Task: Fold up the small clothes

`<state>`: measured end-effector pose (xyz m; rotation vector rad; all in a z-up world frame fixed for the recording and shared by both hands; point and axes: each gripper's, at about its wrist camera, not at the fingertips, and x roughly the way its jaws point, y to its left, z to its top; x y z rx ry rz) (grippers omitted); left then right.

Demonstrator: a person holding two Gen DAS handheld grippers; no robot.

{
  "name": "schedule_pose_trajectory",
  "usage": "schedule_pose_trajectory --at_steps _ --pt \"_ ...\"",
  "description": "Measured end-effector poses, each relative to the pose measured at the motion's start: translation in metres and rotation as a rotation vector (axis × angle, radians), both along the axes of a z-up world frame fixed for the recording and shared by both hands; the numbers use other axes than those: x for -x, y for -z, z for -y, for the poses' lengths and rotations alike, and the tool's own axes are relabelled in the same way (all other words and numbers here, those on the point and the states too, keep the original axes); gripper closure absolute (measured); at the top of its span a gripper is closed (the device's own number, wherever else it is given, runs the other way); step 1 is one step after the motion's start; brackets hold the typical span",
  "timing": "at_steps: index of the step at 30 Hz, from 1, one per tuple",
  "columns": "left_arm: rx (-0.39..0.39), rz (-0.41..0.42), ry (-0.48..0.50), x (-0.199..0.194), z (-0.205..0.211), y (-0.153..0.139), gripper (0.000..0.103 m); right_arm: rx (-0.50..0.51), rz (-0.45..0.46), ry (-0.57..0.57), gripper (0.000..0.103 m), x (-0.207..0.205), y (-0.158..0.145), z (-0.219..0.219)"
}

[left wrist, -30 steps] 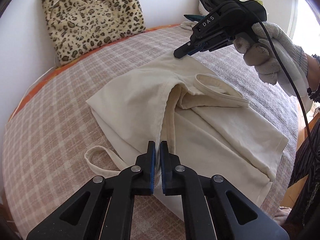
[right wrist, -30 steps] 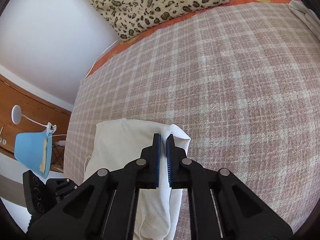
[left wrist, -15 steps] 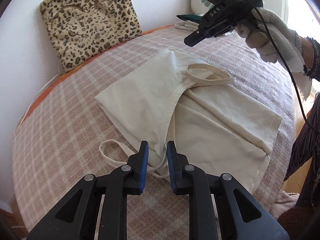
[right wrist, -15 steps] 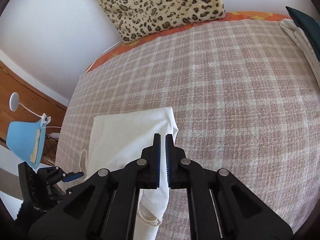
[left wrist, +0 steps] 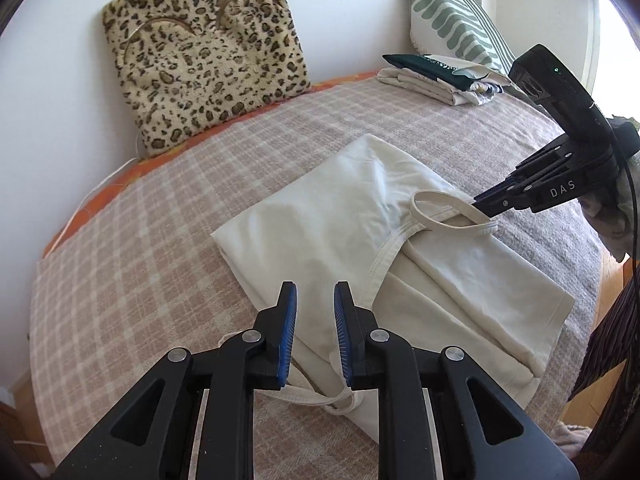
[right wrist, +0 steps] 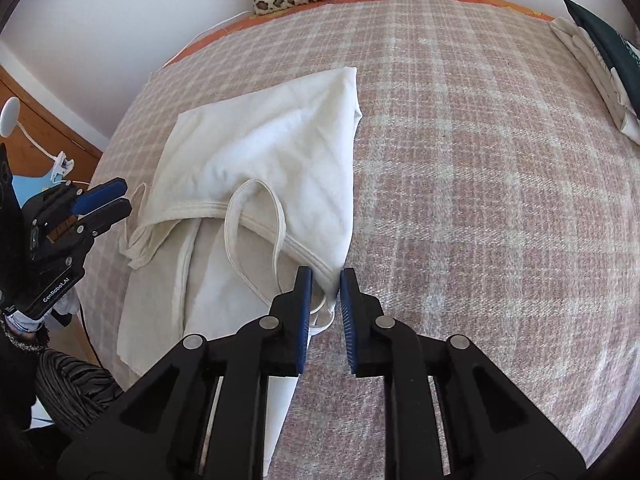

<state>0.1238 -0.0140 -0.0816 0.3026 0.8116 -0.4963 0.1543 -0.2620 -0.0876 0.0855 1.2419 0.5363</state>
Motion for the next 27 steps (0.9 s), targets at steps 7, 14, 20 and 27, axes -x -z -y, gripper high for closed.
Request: schedule_pose_trajectory --at_steps 7,14,20,27 --pt "-0.069 -0.074 -0.001 -0.006 0.004 0.032 0.085 -0.060 -0.005 0.058 0.087 0.018 -0.007 0.023" --pt "-0.015 -0.043 -0.042 0.009 -0.016 0.008 0.070 -0.128 0.059 0.051 0.086 0.051 -0.034 0.038" --pt "0.061 -0.035 -0.015 0.045 -0.032 -0.011 0.070 -0.161 0.068 -0.004 0.086 0.086 -0.037 0.043" --pt "0.042 -0.042 0.120 0.101 -0.023 -0.012 0.070 -0.075 0.194 -0.255 0.086 0.128 -0.053 0.009"
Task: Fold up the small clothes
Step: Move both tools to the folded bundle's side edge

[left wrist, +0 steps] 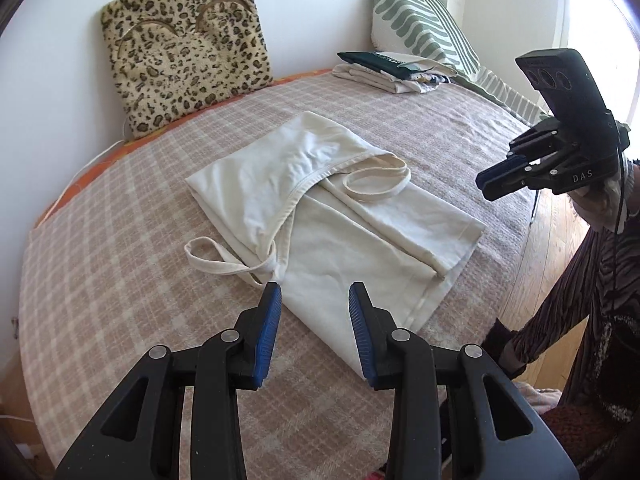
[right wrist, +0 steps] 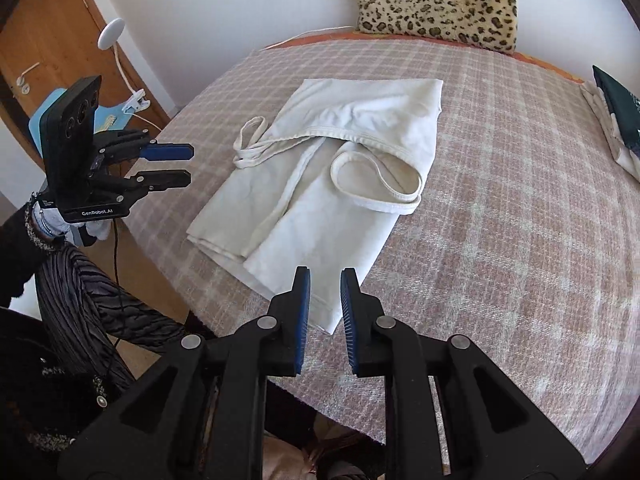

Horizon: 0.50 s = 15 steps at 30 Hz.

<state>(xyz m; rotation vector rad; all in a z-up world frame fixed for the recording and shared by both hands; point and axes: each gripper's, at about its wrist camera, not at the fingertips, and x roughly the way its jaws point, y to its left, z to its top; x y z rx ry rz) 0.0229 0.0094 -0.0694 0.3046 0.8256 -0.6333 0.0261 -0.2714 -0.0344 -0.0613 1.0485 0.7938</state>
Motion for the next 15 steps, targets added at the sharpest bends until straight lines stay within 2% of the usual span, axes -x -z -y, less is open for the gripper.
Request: schedule_pose_trajectory --at_steps 2,5,6,7,9,12,15 --pt "-0.013 -0.015 0.054 0.011 0.006 0.002 0.070 0.000 -0.003 -0.042 0.086 0.006 0.000 -0.004" --pt "-0.066 -0.030 0.129 0.026 0.016 0.010 0.070 0.052 0.007 -0.108 0.084 0.014 0.004 -0.015" --pt "-0.083 -0.036 0.148 0.028 0.018 0.013 0.070 0.077 0.017 -0.131 0.076 0.017 0.006 -0.019" --pt "-0.103 -0.043 0.163 0.031 0.021 0.017 0.070 0.104 0.031 -0.148 0.063 0.020 0.008 -0.022" --pt "-0.144 -0.047 0.176 0.035 0.027 0.024 0.068 0.139 0.054 -0.188 0.055 0.026 0.010 -0.029" --pt "-0.170 -0.052 0.193 0.038 0.032 0.029 0.068 0.206 0.080 -0.254 0.055 0.032 0.014 -0.043" --pt "-0.189 -0.051 0.198 0.038 0.036 0.032 0.068 0.300 0.147 -0.312 0.055 0.040 0.018 -0.056"
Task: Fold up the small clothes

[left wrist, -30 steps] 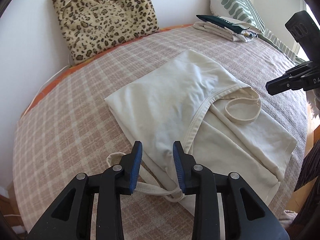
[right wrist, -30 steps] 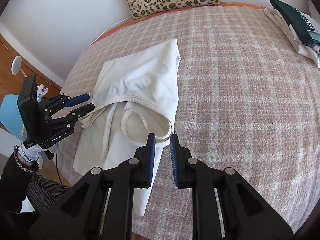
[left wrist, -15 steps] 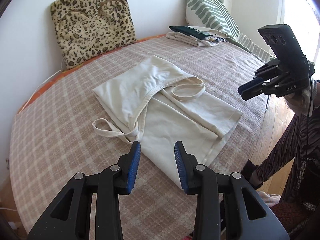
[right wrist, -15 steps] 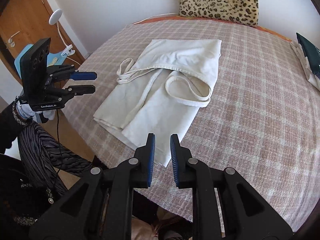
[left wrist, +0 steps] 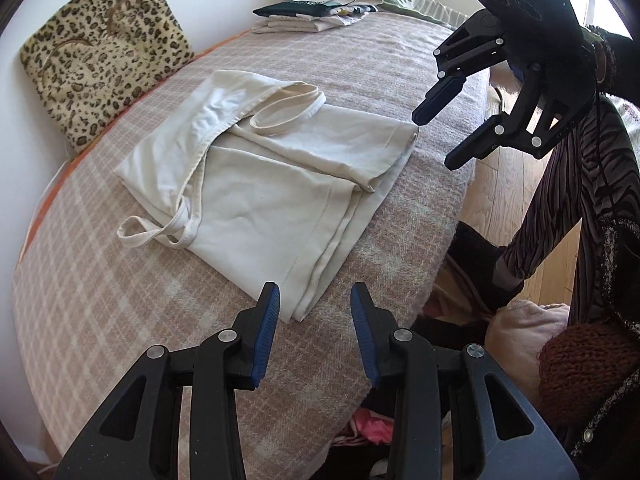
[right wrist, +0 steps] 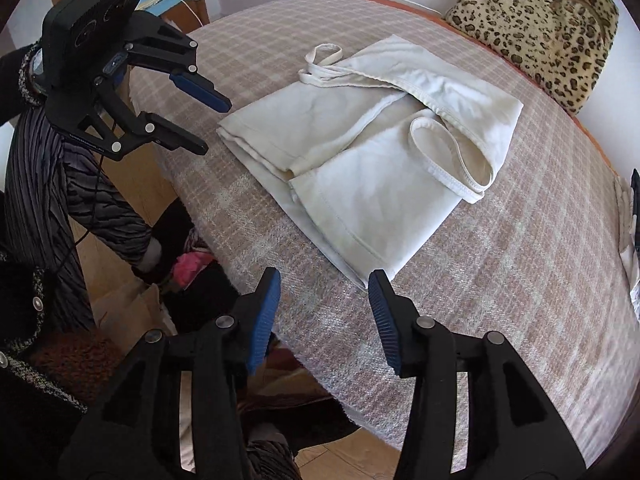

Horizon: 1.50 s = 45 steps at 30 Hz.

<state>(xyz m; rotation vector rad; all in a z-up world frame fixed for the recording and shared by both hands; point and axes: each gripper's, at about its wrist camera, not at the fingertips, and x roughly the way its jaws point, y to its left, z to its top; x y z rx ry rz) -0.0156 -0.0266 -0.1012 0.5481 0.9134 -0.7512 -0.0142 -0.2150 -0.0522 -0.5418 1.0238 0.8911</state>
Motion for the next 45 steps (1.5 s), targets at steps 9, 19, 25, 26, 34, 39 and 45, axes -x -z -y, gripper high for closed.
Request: schedule_pose_trajectory --at_steps 9,19,25,26,34,39,45 --pt "-0.086 0.013 0.043 -0.005 0.007 0.013 0.068 0.123 0.098 -0.101 0.055 0.005 0.015 -0.020" --pt "-0.128 0.031 0.092 -0.003 0.012 0.017 0.068 0.149 0.162 -0.135 0.055 0.003 0.018 -0.023" --pt "-0.120 0.022 0.104 -0.005 0.011 0.017 0.068 0.159 0.165 -0.138 0.055 -0.002 0.018 -0.023" --pt "-0.118 0.018 0.105 -0.006 0.011 0.017 0.068 0.162 0.164 -0.125 0.055 -0.005 0.018 -0.023" --pt "-0.091 -0.008 0.123 -0.011 0.008 0.018 0.071 0.155 0.152 -0.131 0.063 -0.004 0.018 -0.026" --pt "-0.071 -0.017 0.112 -0.015 0.006 0.017 0.082 0.137 0.135 -0.110 0.068 -0.008 0.017 -0.026" --pt "-0.073 -0.012 0.104 -0.017 0.005 0.017 0.090 0.136 0.154 -0.111 0.079 -0.009 0.018 -0.028"
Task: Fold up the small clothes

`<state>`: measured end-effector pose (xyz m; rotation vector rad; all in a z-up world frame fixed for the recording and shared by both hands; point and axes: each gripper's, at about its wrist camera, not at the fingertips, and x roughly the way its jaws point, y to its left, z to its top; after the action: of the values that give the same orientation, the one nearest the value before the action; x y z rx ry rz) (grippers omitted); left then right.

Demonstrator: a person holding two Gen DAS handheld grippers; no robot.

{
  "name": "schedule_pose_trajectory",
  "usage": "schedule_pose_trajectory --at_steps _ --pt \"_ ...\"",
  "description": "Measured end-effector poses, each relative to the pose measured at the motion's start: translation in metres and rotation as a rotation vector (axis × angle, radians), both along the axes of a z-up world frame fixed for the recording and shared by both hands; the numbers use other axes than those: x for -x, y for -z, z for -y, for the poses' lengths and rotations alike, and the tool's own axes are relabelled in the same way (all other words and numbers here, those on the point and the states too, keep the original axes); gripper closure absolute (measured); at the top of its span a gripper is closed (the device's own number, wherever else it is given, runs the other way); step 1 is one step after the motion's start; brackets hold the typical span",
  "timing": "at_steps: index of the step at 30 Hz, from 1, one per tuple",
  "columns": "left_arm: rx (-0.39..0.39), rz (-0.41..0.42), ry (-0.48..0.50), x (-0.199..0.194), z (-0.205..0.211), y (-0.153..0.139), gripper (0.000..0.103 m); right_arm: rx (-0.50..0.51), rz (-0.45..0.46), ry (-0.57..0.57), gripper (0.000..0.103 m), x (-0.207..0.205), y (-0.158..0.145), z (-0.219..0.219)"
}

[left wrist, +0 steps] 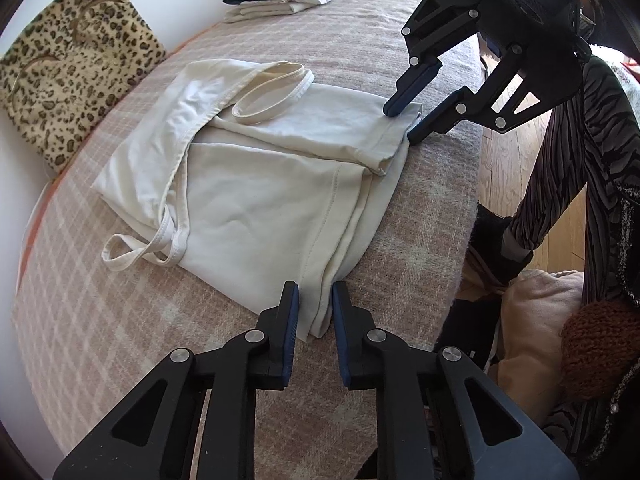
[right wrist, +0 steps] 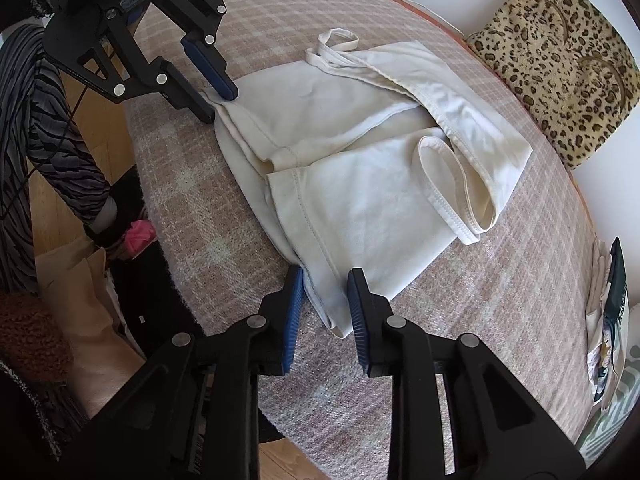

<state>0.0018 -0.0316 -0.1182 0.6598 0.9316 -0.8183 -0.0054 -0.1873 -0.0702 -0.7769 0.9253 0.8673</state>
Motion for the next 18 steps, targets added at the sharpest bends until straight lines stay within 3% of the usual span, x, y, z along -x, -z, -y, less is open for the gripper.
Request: schedule_pose_trajectory --at_steps 9,18 --pt "0.020 0.044 -0.033 0.001 0.001 -0.004 0.097 -0.010 0.034 0.022 0.094 0.001 -0.006 0.001" --pt "0.112 0.104 -0.089 -0.026 -0.009 -0.039 0.098 -0.080 0.111 0.069 0.095 -0.021 -0.048 0.007"
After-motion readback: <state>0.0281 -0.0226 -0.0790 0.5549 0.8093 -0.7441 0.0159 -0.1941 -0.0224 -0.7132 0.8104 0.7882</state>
